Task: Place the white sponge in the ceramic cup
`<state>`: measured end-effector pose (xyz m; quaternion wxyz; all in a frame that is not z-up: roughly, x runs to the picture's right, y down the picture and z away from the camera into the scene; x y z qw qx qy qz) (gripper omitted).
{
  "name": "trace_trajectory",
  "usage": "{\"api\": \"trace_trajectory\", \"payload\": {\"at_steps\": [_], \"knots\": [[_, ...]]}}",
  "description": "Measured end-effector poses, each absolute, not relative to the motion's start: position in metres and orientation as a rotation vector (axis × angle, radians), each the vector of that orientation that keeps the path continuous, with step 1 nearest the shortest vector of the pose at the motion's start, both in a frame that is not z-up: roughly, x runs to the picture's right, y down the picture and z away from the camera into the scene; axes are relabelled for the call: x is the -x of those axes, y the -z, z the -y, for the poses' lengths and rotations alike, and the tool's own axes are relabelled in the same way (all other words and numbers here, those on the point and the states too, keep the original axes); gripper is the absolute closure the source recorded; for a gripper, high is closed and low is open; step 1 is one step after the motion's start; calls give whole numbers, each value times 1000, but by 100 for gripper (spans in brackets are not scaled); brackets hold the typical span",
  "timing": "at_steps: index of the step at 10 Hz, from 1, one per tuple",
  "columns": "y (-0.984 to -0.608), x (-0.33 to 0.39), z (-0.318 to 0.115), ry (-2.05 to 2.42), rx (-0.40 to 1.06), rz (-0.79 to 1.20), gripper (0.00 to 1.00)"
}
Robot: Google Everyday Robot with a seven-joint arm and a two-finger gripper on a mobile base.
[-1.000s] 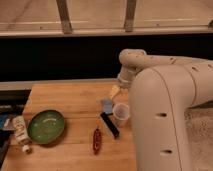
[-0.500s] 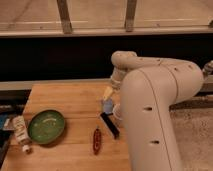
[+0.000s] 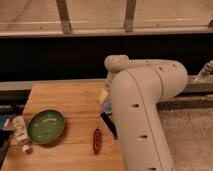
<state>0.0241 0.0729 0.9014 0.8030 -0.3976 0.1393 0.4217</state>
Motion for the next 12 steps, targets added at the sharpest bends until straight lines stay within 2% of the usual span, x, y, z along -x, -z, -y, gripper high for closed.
{"api": "trace_trajectory", "payload": {"at_steps": [12], "knots": [[-941, -10, -98, -946, 820, -399, 20]]}}
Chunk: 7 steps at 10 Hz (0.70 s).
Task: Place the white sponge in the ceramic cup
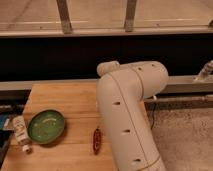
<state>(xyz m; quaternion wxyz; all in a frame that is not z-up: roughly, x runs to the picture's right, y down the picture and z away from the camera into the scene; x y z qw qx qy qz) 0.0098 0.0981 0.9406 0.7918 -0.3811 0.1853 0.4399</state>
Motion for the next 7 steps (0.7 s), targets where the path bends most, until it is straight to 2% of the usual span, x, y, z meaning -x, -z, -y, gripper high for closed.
{"api": "trace_trajectory", "payload": {"at_steps": [2, 6, 7], "knots": [[-945, -8, -98, -944, 813, -406, 22], [-947, -14, -100, -941, 787, -435, 59], [-946, -18, -99, -946, 781, -443, 72]]}}
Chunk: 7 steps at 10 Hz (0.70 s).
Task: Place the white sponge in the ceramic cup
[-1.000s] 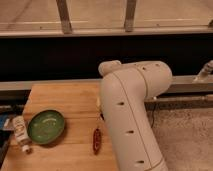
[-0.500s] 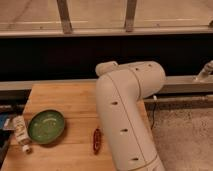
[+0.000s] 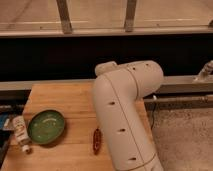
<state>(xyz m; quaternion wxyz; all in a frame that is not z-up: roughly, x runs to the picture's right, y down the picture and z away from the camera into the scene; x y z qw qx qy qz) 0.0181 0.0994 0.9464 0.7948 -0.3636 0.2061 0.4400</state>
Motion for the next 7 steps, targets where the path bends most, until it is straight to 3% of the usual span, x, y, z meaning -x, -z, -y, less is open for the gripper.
{"api": "trace_trajectory", "payload": {"at_steps": [3, 7], "knots": [[-942, -21, -90, -953, 764, -441, 98], [-915, -24, -38, -996, 693, -360, 100]]}}
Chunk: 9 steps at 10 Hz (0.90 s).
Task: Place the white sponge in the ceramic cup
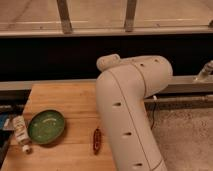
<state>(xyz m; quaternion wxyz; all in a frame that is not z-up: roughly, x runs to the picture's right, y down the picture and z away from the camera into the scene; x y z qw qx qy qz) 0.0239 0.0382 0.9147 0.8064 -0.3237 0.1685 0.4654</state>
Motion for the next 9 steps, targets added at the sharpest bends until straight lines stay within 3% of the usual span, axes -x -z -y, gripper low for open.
{"api": "trace_trajectory", "payload": {"at_steps": [6, 9], "knots": [[-864, -71, 54, -1177, 549, -188, 100], [-843, -120, 67, -1287, 482, -147, 100]]}}
